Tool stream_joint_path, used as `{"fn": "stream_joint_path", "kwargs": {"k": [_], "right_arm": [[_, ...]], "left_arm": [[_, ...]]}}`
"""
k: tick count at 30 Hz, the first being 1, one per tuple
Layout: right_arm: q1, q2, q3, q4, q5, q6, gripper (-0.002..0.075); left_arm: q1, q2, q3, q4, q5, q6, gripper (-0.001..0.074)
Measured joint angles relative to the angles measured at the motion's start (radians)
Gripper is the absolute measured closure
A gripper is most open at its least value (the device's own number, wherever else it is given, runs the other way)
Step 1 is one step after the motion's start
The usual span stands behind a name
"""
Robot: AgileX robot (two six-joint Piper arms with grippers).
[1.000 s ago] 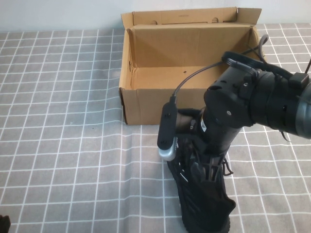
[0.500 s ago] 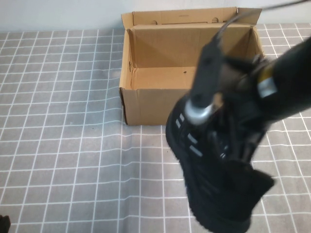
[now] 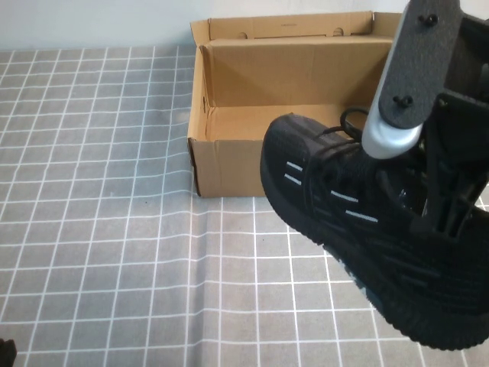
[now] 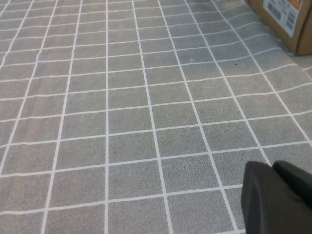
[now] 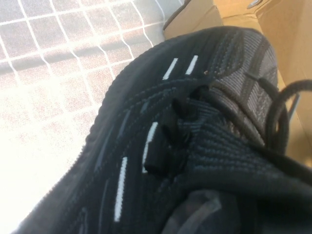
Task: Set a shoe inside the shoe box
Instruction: Hand over the shoe
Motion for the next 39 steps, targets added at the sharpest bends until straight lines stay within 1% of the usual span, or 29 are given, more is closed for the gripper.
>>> {"fn": "stream_joint_path", "kwargs": {"k": [13,17,20,24,29,32,35,39], "right_arm": [[0.000,0.043,0.000,0.000,-0.018,-0.002,0.0719],[0.000,0.079,0.000,0.000,-0.039,-0.002,0.0719],[-0.011,0.111,0.000,0.000,-0.085,-0.001,0.0719],[-0.057,0.160,-0.035,0.006,-0.098,0.029,0.0719],[-0.129,0.205,-0.118,0.036,-0.084,0.069,0.0719],[-0.171,0.225,-0.169,0.097,-0.075,0.072,0.0719],[-0.211,0.250,-0.218,0.153,-0.058,0.073,0.0719],[-0.258,0.281,-0.273,0.188,-0.036,0.073,0.0719]], "left_arm": [[0.000,0.000,0.000,0.000,0.000,0.000,0.0736],[0.000,0.000,0.000,-0.020,-0.060,0.000,0.0736],[0.000,0.000,0.000,-0.121,-0.163,0.000,0.0736],[0.000,0.000,0.000,-0.325,-0.312,-0.004,0.0736],[0.000,0.000,0.000,-0.446,-0.437,-0.038,0.0736],[0.000,0.000,0.000,-0.513,-0.395,-0.056,0.0736],[0.000,0.053,-0.033,-0.559,-0.244,-0.062,0.0736],[0.000,0.205,-0.140,-0.573,-0.089,-0.059,0.0736]]}}
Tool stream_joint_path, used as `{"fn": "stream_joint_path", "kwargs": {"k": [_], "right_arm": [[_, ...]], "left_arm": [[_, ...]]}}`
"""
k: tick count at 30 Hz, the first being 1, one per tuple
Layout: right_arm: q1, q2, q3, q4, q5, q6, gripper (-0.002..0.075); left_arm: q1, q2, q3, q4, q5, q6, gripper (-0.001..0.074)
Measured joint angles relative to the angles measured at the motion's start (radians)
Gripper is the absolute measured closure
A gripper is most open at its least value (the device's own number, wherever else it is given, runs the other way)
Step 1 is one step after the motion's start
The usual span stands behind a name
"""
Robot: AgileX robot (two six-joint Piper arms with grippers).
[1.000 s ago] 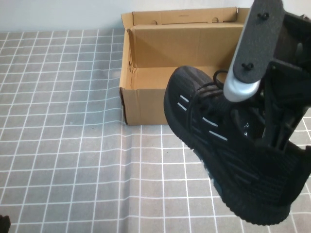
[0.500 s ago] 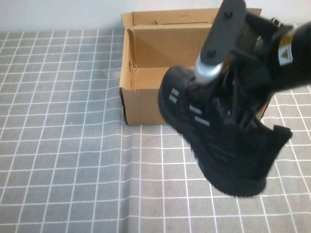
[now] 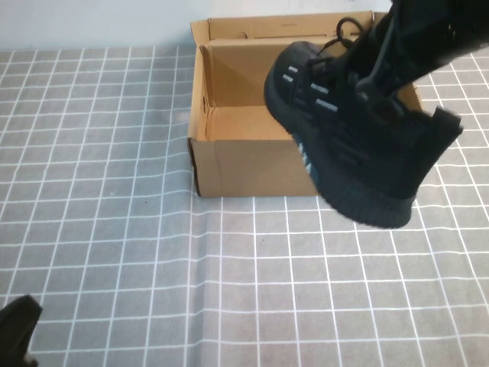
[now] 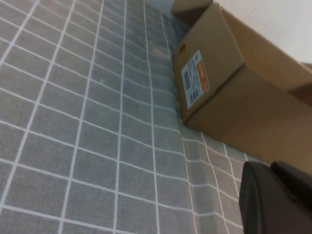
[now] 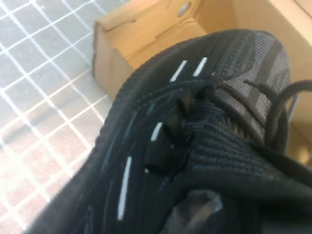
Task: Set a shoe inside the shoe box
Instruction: Hand over the shoe
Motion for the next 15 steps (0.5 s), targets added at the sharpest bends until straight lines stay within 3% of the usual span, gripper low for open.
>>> {"fn": "stream_joint_path", "kwargs": {"k": [5,15], "right_arm": [[-0.037,0.029,-0.031,0.021,0.005,0.000,0.0720],[-0.049,0.049,-0.039,0.026,0.039,0.000,0.0720]], "left_arm": [[0.000,0.231,-0.205,0.000,0.145,0.117,0.0736],[0.000,0.750,-0.682,-0.055,0.422,0.521,0.0736]]}}
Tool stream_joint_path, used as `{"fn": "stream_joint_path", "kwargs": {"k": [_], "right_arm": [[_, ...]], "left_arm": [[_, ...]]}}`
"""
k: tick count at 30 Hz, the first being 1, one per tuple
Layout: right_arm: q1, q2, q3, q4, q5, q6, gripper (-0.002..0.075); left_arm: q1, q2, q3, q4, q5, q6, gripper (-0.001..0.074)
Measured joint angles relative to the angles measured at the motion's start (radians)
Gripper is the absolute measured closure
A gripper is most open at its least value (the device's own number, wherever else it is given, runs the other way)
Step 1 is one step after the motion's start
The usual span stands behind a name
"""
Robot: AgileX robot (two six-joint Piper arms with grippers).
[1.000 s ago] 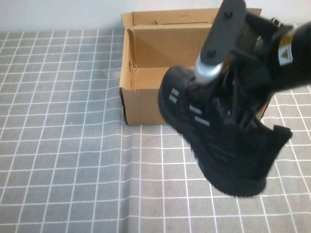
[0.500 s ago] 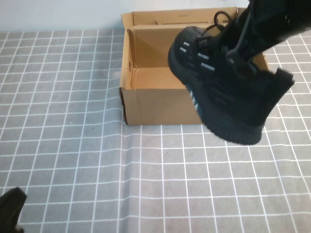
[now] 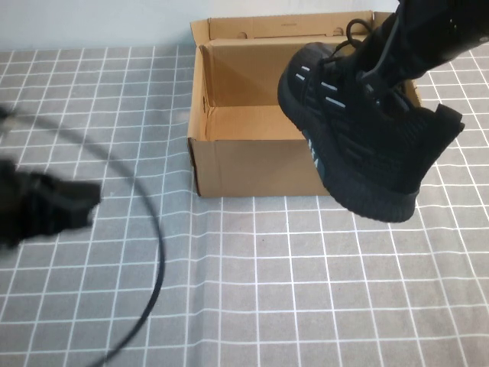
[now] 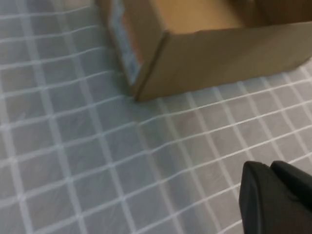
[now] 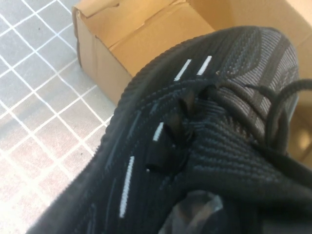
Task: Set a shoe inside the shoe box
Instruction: Hand over the shoe
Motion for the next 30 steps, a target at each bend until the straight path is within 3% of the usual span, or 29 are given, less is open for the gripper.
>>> {"fn": "stream_joint_path", "kwargs": {"k": [15,20,30], "right_arm": [[0.000,0.085,-0.138,-0.006,0.024,-0.042,0.0720],[0.000,0.123,-0.152,0.033,0.028,-0.240,0.0720],[0.000,0.126,-0.154,0.257,0.154,-0.776,0.0720]], "left_arm": [[0.000,0.526,-0.514,-0.257,0.326,0.399,0.0736],[0.000,0.650,-0.673,-0.295,0.473,0.496,0.0736],[0.000,0.747,-0.828,-0.334,0.494,0.560,0.0736]]}}
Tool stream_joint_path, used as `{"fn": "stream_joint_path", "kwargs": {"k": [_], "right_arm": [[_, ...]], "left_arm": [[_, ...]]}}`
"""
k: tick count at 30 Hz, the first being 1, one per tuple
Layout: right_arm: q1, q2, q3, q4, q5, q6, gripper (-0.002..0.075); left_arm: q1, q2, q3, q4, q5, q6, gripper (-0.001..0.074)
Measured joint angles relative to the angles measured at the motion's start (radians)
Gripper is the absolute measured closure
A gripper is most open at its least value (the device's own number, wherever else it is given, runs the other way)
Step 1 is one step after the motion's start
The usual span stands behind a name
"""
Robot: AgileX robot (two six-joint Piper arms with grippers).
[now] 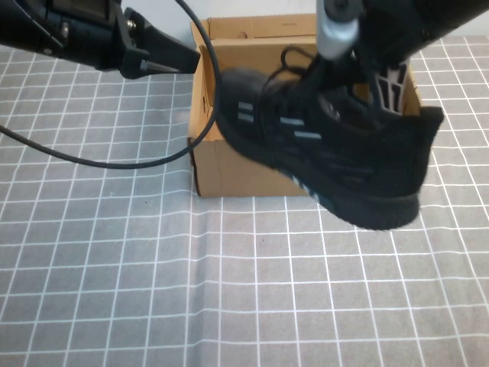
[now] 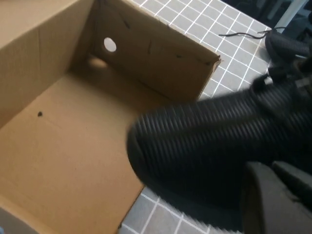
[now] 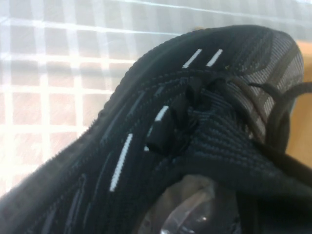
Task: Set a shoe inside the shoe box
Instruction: Hand over the shoe
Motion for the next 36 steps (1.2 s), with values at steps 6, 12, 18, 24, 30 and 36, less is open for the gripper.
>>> {"fn": "stream_joint_path", "kwargs": {"k": [6,12,18,24,30,36], "right_arm": [[0.000,0.000,0.000,0.022,0.071,-0.216,0.0720],[0.000,0.000,0.000,0.022,0.098,-0.323,0.0720],[0.000,0.000,0.000,0.022,0.103,-0.372,0.0720],[0.000,0.000,-0.004,0.028,0.103,-0.397,0.0720],[0.000,0.000,-0.004,0.033,0.103,-0.413,0.0720],[0.000,0.000,-0.004,0.037,0.111,-0.419,0.0721]], "left_arm": [[-0.050,0.001,-0.004,0.014,0.002,0.064,0.0608],[-0.156,0.001,-0.004,0.073,0.005,0.135,0.0264],[-0.225,0.009,-0.004,0.073,0.006,0.270,0.0192],[-0.273,0.040,-0.004,0.073,0.006,0.401,0.0188],[-0.297,0.073,-0.004,0.069,0.006,0.457,0.0187],[-0.307,0.093,-0.004,0.059,-0.004,0.472,0.0188]]}}
